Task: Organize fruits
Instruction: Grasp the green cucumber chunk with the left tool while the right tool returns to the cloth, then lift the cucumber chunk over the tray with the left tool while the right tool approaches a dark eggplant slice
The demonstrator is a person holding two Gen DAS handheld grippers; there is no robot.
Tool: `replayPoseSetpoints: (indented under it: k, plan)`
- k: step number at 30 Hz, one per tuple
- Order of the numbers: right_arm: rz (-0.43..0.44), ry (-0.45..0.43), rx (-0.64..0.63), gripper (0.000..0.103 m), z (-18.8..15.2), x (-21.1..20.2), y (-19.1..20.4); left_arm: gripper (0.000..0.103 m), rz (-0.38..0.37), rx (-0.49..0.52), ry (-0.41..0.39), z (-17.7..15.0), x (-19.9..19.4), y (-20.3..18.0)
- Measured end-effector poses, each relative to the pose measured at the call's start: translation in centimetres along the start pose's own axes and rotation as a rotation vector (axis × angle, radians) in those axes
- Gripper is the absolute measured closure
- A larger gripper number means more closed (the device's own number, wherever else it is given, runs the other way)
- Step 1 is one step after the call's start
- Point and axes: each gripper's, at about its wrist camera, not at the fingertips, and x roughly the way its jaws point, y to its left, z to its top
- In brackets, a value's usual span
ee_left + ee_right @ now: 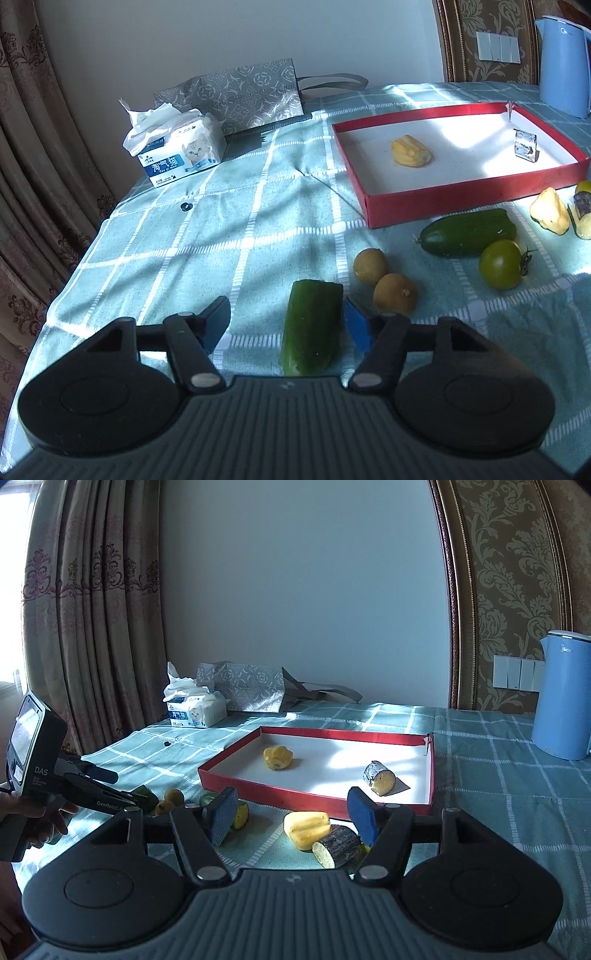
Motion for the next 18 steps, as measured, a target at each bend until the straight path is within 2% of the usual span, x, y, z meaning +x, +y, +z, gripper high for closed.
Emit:
replayPoseSetpoints:
  k: [7,8,9,10,18]
  plan:
    - [-0.009,-0.002,0.001,0.038,-0.1,-0.4,-0.2,0.049,-0.05,-0.024,0.036,-0.1,1.5,0.3]
    - [-0.01,-0.001,0.0,0.038,-0.1,-0.4,-0.2,0.057,-0.068,-0.033,0.04,0.0,1.5,0.4]
    - [-0.011,-0.001,-0.001,0.038,-0.1,-0.4,-0.1,0.07,-0.099,-0.048,0.047,0.1,1.5,0.6]
    - [-0.011,0.0,-0.001,0.038,-0.2,-0.4,-0.1,0.072,-0.112,-0.061,0.052,0.1,1.5,0.7]
    - [-0.014,0.005,-0.006,0.038,-0.3,-0.5,-0.1,0.072,-0.074,-0.063,0.031,0.3,0.5,-0.1]
